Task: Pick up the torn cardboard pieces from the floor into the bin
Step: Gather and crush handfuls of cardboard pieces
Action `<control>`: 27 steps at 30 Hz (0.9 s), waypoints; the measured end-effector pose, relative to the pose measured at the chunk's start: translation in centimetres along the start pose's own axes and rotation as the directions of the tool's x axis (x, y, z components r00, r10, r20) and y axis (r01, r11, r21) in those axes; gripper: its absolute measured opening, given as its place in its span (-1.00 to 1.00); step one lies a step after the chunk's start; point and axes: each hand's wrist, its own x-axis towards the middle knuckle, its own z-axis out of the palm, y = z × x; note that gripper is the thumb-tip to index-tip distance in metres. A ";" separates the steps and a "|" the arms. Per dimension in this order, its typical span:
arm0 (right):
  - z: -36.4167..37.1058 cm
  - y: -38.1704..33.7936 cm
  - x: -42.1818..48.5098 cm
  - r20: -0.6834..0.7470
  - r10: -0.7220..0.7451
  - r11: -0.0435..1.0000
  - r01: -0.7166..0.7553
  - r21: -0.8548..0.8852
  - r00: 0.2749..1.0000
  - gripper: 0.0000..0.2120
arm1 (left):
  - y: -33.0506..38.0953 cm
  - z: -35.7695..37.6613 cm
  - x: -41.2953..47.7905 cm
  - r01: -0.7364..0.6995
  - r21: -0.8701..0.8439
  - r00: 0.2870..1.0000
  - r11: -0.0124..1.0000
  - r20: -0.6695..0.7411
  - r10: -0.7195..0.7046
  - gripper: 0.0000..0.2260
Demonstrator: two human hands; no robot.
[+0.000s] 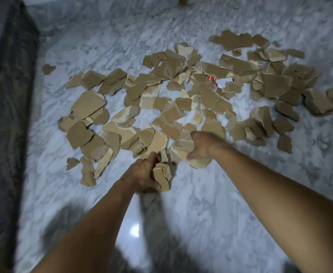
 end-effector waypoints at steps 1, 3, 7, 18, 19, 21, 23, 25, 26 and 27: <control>0.3 -0.8 0.5 0.011 -0.026 0.999 0.027 -0.037 1.000 -0.32 | -0.5 -0.5 -0.2 -0.001 -0.001 1.000 1.000 0.004 0.001 -0.30; 1.7 -1.9 1.2 0.020 -0.068 0.989 0.070 -0.129 0.997 -0.37 | -1.5 -1.1 -0.7 0.003 0.013 1.000 1.000 0.019 -0.004 -0.33; 3.4 -1.9 1.4 -0.019 -0.095 0.979 0.089 -0.186 0.995 -0.33 | -2.6 0.1 -1.0 0.018 0.045 1.000 0.999 -0.008 -0.017 -0.50; 2.8 0.1 -1.5 -0.116 -0.072 0.995 0.063 -0.078 0.991 -0.41 | -1.8 -1.4 -0.4 0.044 0.012 0.998 0.999 0.036 -0.044 -0.34; 2.1 0.8 -1.9 -0.108 -0.066 0.995 0.057 -0.079 0.992 -0.45 | -1.7 -1.8 -0.1 0.029 0.041 0.999 0.999 0.034 -0.031 -0.29; 1.5 2.3 -2.6 -0.113 -0.058 0.994 0.047 -0.095 0.992 -0.49 | -1.3 -1.8 0.8 0.012 0.075 0.999 0.997 0.047 -0.015 -0.27; 2.1 3.6 -3.4 -0.092 -0.037 0.989 0.023 -0.146 0.995 -0.48 | -0.4 -0.8 1.2 -0.002 0.145 0.999 0.989 0.042 -0.004 -0.30; 4.1 4.8 -4.3 -0.097 0.013 0.988 -0.028 -0.151 0.995 -0.44 | 0.4 0.3 1.3 0.018 0.241 1.000 0.970 -0.017 -0.014 -0.33; 5.2 5.3 -4.8 -0.133 0.037 0.989 -0.055 -0.139 0.990 -0.41 | 0.6 0.9 1.4 0.038 0.253 0.999 0.967 -0.037 -0.029 -0.34; 6.3 5.6 -5.2 -0.179 0.048 0.989 -0.072 -0.127 0.983 -0.38 | 0.6 1.1 1.4 0.054 0.260 0.998 0.964 -0.047 -0.043 -0.34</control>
